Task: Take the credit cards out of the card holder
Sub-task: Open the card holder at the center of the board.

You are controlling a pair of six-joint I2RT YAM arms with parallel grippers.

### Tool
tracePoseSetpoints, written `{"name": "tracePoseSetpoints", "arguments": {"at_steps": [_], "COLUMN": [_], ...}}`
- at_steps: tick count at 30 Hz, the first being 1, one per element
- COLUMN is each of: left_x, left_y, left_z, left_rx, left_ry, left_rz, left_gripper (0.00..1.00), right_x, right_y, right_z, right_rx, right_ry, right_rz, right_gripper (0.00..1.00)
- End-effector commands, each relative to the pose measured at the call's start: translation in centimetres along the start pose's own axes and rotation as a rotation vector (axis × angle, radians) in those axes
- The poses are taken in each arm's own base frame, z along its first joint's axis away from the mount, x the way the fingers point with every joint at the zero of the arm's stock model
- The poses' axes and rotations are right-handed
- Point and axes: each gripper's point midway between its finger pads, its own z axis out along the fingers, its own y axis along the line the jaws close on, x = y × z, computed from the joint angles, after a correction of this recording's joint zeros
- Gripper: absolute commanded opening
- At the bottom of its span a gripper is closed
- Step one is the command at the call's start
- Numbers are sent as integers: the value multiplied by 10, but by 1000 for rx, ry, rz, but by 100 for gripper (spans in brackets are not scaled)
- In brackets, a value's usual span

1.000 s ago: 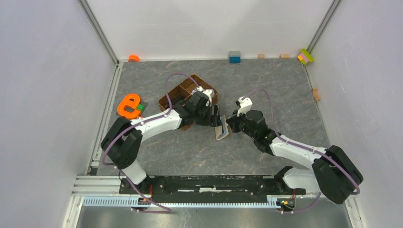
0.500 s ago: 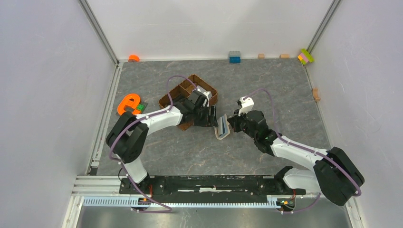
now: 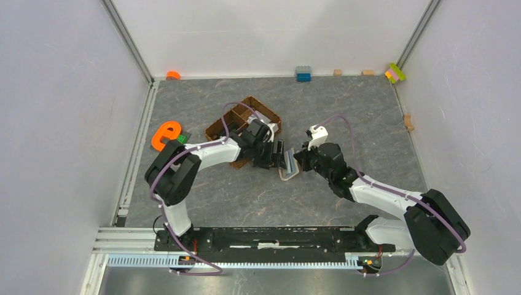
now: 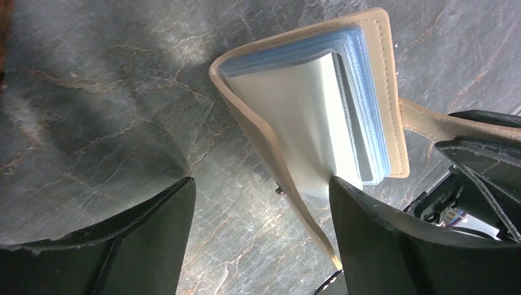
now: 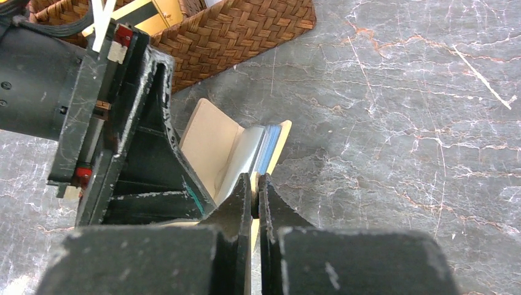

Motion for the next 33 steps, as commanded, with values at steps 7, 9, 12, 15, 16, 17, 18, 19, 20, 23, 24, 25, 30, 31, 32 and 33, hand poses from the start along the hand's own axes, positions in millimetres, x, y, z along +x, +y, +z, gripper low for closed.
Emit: {"name": "tracePoseSetpoints", "arguments": {"at_steps": [7,9,12,15,16,17,18,19,20,23,24,25,30,31,32,33], "left_x": [-10,-13,-14,-12,-12,-11,-11,-11,-11,-11,-11,-10,-10,-10,-10,-11], "left_y": [-14,-15,-19,-23,-23,-23,-22,-23,-23,-21,-18,-15,-4,-2,-1,2], "left_z": [5,1,-2,1,1,2,2,2,2,2,3,4,7,7,7,7], "left_rx": [51,55,69,96,98,98,96,98,101,87,72,56,3,-4,-5,-10], "left_ry": [-2,-23,-36,-15,-13,-11,-12,-11,-11,-11,-9,-2,11,10,10,12], "left_rz": [-8,-3,6,7,7,7,7,9,8,5,3,1,-13,-17,-20,-26], "left_gripper": [86,87,88,88,89,90,92,95,97,100,99,96,76,73,72,70], "right_x": [-9,-10,-10,-9,-9,-9,-10,-9,-9,-10,-9,-9,-9,-10,-9,-10], "right_y": [10,10,11,11,11,11,11,11,11,12,12,12,10,9,8,7], "right_z": [2,2,2,3,3,3,3,3,3,3,3,3,2,2,2,2], "right_rx": [-43,-42,-45,-48,-47,-49,-49,-49,-50,-51,-53,-52,-40,-36,-30,-24], "right_ry": [-31,-33,-32,-28,-26,-26,-27,-25,-25,-26,-25,-25,-26,-27,-25,-27], "right_rz": [10,9,8,8,8,7,7,7,6,6,6,6,7,6,7,10], "right_gripper": [0,0,0,0,0,0,0,0,0,0,0,0,0,0,0,0]}}
